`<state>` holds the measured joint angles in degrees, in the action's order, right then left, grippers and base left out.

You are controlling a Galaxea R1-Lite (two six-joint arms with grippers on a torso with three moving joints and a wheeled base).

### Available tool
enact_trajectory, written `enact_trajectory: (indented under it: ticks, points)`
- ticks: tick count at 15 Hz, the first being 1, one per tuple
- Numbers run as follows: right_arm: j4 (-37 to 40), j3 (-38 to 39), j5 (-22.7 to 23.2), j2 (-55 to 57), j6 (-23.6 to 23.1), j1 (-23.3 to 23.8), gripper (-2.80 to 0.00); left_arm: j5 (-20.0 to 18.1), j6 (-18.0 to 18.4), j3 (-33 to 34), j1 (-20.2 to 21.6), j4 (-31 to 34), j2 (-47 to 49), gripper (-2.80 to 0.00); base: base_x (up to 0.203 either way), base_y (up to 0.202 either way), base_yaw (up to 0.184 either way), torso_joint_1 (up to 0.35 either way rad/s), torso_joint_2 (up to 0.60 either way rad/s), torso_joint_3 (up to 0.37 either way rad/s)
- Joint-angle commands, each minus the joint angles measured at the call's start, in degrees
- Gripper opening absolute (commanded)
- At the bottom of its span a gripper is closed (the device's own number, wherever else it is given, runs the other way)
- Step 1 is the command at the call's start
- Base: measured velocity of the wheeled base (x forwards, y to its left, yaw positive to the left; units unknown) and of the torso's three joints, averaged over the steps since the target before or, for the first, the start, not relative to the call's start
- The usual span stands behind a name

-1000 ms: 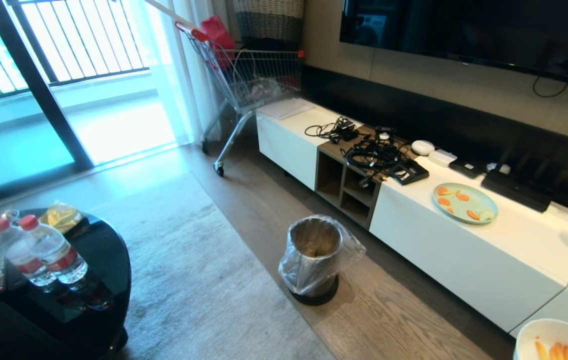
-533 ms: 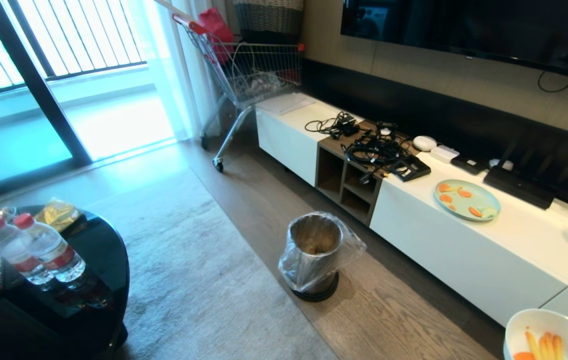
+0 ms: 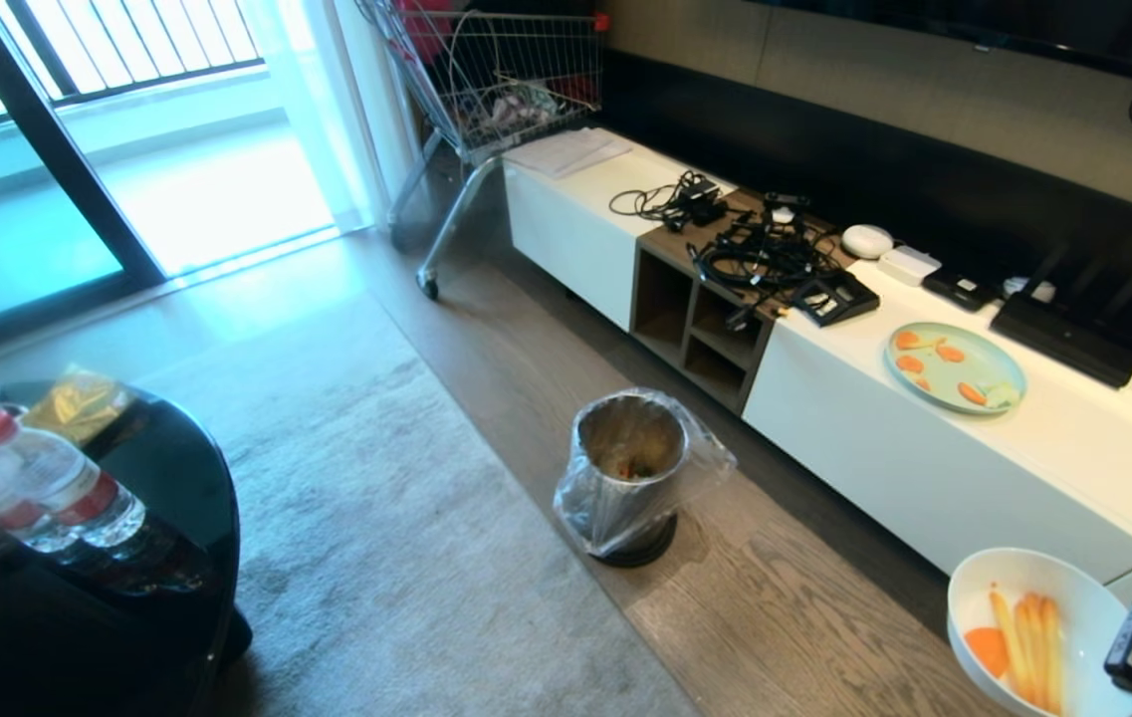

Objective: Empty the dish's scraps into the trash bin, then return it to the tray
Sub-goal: Move the bowl over the trash can

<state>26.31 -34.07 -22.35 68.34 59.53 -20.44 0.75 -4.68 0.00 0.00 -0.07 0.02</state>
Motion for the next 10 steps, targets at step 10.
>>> enact_trajectory:
  ticks: [10]
  points:
    - [-5.2, -4.9, -0.3, 3.9, -5.1, 0.0, -2.8, 0.0, -0.1, 0.0, 0.0, 0.0, 0.0, -2.8, 0.0, 0.0, 0.0, 0.003, 0.0, -0.197]
